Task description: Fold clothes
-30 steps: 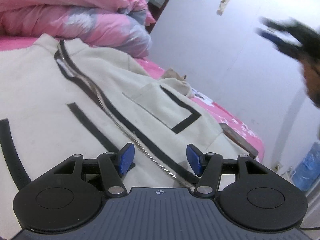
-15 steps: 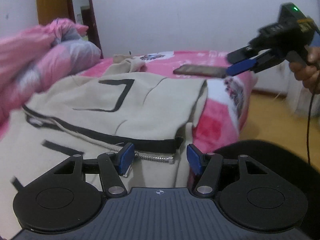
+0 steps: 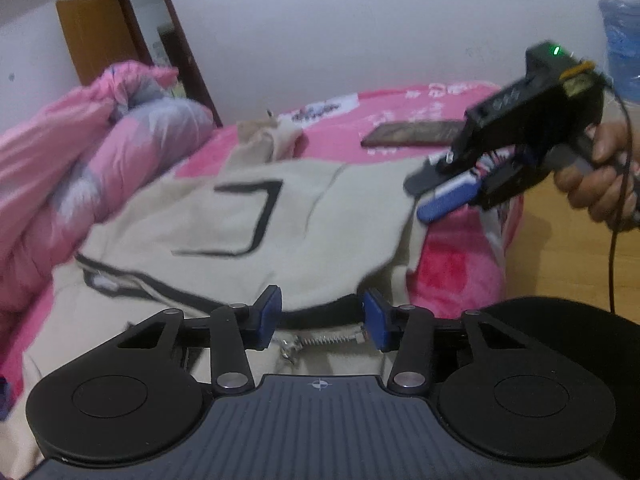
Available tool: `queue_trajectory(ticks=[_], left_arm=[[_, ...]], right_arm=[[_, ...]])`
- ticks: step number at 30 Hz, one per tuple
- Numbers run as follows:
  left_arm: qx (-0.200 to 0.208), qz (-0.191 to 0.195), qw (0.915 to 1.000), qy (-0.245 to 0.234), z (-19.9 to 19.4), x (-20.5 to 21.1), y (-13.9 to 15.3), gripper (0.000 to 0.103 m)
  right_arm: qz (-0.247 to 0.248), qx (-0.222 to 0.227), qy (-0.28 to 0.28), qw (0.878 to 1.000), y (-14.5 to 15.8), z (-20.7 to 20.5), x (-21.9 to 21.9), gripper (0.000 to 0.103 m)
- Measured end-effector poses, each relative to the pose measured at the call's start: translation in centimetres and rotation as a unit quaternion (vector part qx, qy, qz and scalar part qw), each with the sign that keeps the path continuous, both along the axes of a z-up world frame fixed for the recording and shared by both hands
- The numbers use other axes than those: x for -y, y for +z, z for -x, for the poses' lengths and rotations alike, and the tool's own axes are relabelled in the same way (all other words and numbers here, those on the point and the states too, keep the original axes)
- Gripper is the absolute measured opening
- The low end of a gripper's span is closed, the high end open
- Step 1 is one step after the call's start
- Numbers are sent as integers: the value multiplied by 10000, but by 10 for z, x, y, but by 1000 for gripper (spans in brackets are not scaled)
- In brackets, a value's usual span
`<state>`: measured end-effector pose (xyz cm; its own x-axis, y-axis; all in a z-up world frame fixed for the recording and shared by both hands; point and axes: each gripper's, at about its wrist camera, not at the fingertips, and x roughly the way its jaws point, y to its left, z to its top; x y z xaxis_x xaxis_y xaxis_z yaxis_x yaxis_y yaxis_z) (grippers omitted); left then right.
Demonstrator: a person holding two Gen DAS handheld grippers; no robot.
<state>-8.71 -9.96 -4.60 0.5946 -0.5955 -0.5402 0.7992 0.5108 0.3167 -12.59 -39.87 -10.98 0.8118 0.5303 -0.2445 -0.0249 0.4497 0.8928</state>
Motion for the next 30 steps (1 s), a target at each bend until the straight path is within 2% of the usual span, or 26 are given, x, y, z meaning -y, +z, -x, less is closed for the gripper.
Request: queue_trajectory(ticks=[7,11,15,18,20,22,26,29,30], left_arm=[[309,31,9993,223,-3,-2,0,47],[307,72,9992,244,-2,0,-3,47],[391,-204,9989,154,-5,7,-16,47],[510,-416,9978,82,-7,12,-27,47],[613,-424,9972,14,-8,12,-30,37],[756,-443,9961,-27,-6,13,-29,10],[1336,-493,9898,-85,-3,16,-20,6],[1869,-547,9807,-171,-6,19,-3,5],[2032,-562,9773,-219,-6,19,6,5]], right_arm=[[-356,-86,-27,9993,-10,-9,0,40],[-707,-64,147,9974,-13,-13,-3,40],[-796,-153,341,9961,-14,-19,-13,40],[-818,-207,251,9961,-15,-20,-13,40],[-830,-220,135,9962,-15,-20,-12,40],[-798,-225,-9,9966,-14,-18,-9,40],[-810,-212,-323,9960,-13,-17,-1,37],[-874,-263,-425,9949,-14,-22,3,28],[-899,-252,-424,9947,-14,-24,3,20]])
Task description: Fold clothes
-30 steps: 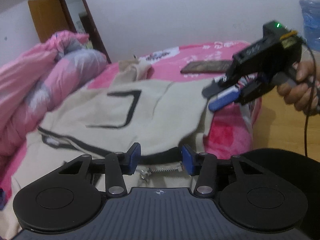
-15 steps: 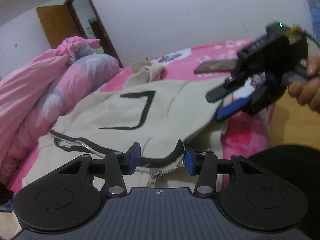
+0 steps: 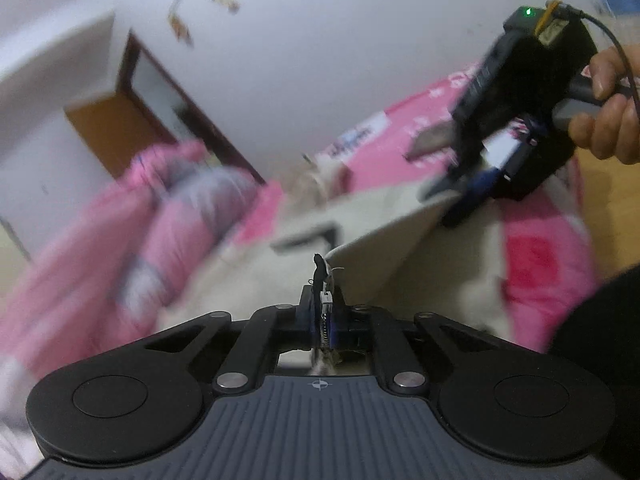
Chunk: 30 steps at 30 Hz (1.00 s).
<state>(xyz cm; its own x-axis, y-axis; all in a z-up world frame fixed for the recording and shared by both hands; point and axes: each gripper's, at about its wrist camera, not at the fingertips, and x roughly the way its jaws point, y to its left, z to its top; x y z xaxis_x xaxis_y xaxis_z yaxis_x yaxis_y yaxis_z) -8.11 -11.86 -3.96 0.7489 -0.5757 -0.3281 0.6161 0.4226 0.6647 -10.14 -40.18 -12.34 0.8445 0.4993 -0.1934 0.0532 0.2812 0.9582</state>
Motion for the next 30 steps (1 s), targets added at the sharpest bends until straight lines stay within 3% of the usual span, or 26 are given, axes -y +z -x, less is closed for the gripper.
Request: queue_trajectory(ticks=[1,5,10,12,15,18,21,25,30], left_arm=[[114,-2,9999,-78,1,-1,11,5],[255,-181,9981,-529,22,-7,35,5],[82,-964,9924,-764,36,-3,-6,5],[-24,-1112,9906,-791,37,-1,-17,5],[53,-1113,9903,-835,39,-1,-15,5],[-274,-922,9923,-780,29,-2,-11,5],[-252,-1105,9903,-803,30,2,-22,5],[-317,-1203,9891,-793,35,3,-38,5],[-437,-989,9916,-711,32,3,-38,5]], right_arm=[[-27,31,17,10000,2,-3,0,13],[61,313,158,9994,12,-3,-3,9],[550,77,193,9983,9,-1,1,6],[660,-74,195,9976,9,-2,2,5],[945,-40,155,9954,18,2,4,4],[1098,17,122,9939,24,6,7,4],[1360,-66,105,9906,25,6,7,4],[1941,-102,65,9809,26,9,-2,4],[2432,9,-11,9700,35,15,-3,5]])
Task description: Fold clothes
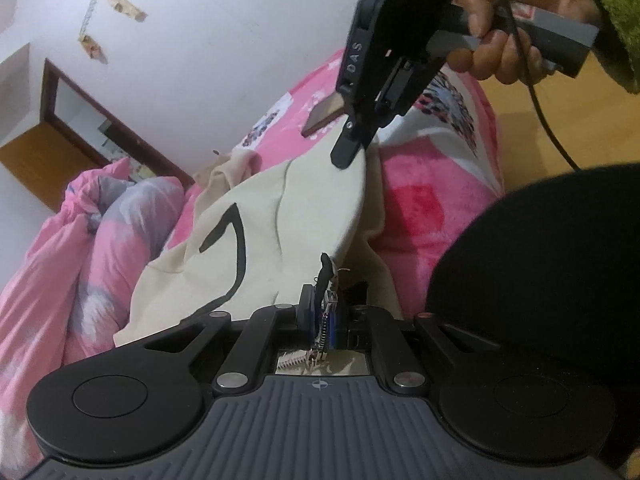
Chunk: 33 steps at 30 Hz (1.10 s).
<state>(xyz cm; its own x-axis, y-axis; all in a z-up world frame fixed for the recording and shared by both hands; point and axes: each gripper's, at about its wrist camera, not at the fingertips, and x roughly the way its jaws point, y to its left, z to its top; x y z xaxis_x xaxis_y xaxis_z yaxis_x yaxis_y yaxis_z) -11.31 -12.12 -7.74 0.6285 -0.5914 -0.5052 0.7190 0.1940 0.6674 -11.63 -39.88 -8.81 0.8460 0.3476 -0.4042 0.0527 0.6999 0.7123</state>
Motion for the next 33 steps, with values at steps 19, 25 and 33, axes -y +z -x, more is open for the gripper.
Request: queue_trajectory(ticks=[19,25,33], left_arm=[[-276,89,9996,39,-11,-4,-4,5],[-240,19,9997,15,-10,-3,-5,6],[-305,-2,9995,20,-11,-2,-3,7]], right_arm=[[-301,27,-310,9991,10,30,32,15],[-271,-133,-772,9966,9,26,45,45],[294,-262,-579,9975,8,2,27,4]])
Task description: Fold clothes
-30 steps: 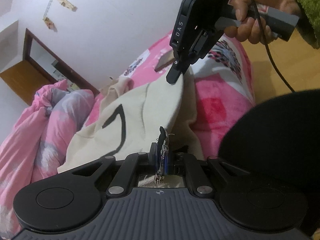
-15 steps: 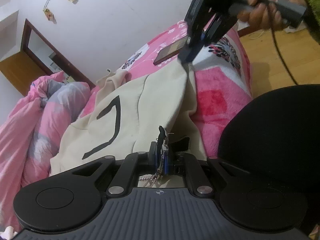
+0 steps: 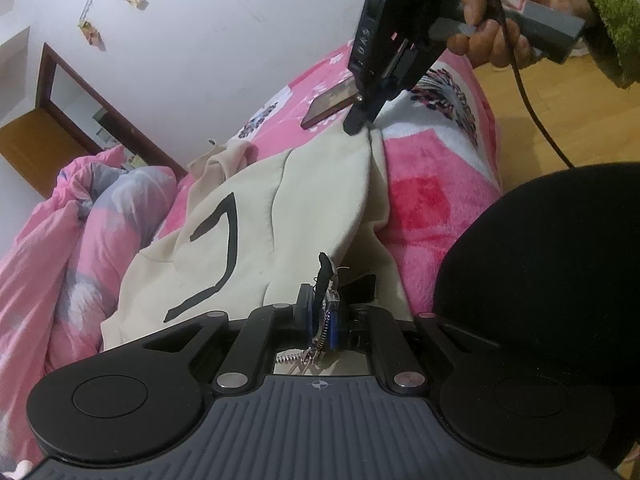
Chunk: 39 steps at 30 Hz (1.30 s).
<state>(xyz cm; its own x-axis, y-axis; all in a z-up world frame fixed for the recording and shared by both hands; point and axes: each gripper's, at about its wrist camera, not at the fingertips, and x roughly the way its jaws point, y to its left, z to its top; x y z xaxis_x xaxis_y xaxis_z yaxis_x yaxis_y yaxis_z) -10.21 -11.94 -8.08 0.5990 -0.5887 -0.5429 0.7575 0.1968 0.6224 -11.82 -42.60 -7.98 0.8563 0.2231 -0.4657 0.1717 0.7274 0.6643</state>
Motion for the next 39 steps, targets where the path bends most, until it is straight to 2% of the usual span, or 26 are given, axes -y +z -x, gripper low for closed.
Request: queue_trajectory(ticks=[6,9,14,18,20,23,25,27,30,32,35,39], left_arm=[[-343,81,9992,-167,-5,3,5,7],[-387,9,9989,-266,-8,7,6,6],[-380,-153,9982,-435,-9,9,5,6],[-492,-127,9978,-428,-12,9,6,6],[-525,-92,9979,-381,-12,8,7,8],[-575,32,9980,-247,-11,2,14,24],[-789,243,9965,-141,-12,-9,23,44],[-1111,505,9925,-121,-11,-22,32,57],[-1542,814,9846,-144,-10,-41,43,58],[-1631,921,9823,-86,-10,-48,47,58],[-1518,1004,9832,157,-17,-50,47,58],[-1393,974,9843,469,-28,-48,44,58]], right_arm=[[783,357,-126,9962,29,2,-6,4],[1237,104,-139,9922,24,-7,-10,4],[1995,156,-132,9797,33,-6,-23,3],[2350,-242,-113,9716,10,-19,-28,3],[2431,-279,-155,9695,10,-19,-30,3],[2606,-294,-160,9649,18,-15,-35,11],[2761,-310,-238,9603,25,-7,-36,33],[2868,-280,-354,9569,33,4,-35,37],[2891,-106,-451,9562,47,19,-34,37],[2909,95,-418,9558,58,25,-38,37],[2880,545,32,9561,72,21,-58,35],[2858,975,906,9490,80,5,-96,34]])
